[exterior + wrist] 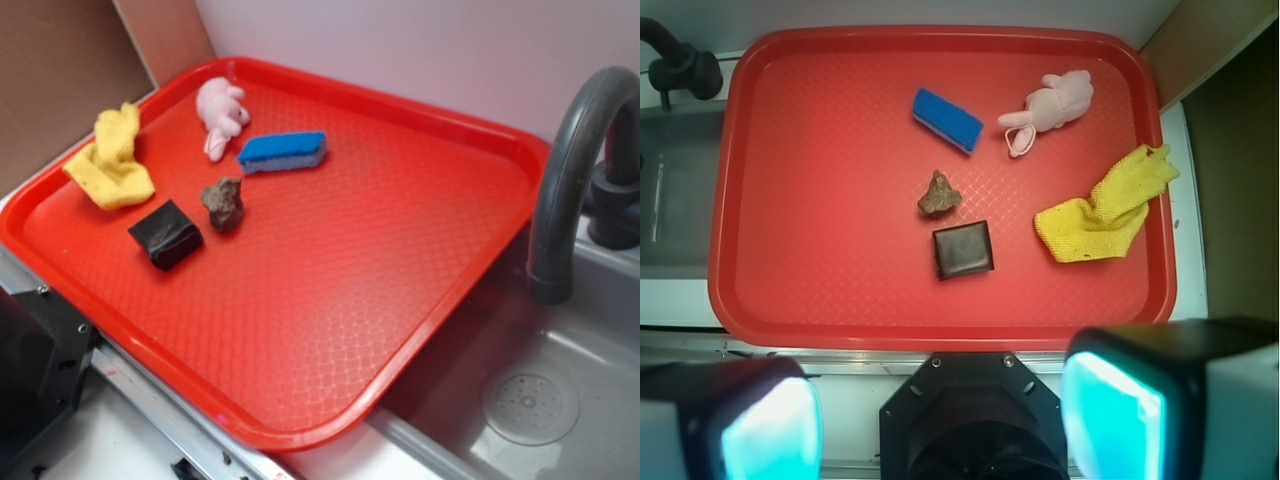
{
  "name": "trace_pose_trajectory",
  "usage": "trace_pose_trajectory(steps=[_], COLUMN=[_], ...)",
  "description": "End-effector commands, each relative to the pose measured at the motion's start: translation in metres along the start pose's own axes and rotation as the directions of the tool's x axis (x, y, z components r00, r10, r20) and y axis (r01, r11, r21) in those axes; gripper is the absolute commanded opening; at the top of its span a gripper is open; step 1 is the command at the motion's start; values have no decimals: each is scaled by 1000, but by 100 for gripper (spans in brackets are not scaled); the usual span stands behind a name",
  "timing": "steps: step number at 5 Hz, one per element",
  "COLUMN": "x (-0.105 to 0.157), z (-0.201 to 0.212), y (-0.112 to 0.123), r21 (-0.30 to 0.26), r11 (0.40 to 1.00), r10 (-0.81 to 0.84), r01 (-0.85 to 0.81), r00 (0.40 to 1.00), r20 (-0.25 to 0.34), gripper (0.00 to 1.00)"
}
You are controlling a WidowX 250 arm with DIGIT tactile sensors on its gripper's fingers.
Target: Grab the rock.
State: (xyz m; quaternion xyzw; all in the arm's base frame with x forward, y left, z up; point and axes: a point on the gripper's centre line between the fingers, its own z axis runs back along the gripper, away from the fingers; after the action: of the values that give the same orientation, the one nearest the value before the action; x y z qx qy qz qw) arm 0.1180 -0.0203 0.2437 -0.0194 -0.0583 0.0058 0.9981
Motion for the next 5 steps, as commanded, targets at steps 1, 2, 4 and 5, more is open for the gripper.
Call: trace_pose_trajectory(steps=[1, 2, 4, 5], x=[0, 15, 58, 76], z=[0, -12, -57, -80], y=[0, 14, 46, 65], r21=[0, -56, -24, -41], r11=[1000, 980, 777, 689], r10=[0, 189, 629, 720], r01=[0, -191, -629, -723], r00=[1000, 981, 775, 678], r20=[0, -36, 60, 147], gripper=[100, 100, 100, 100])
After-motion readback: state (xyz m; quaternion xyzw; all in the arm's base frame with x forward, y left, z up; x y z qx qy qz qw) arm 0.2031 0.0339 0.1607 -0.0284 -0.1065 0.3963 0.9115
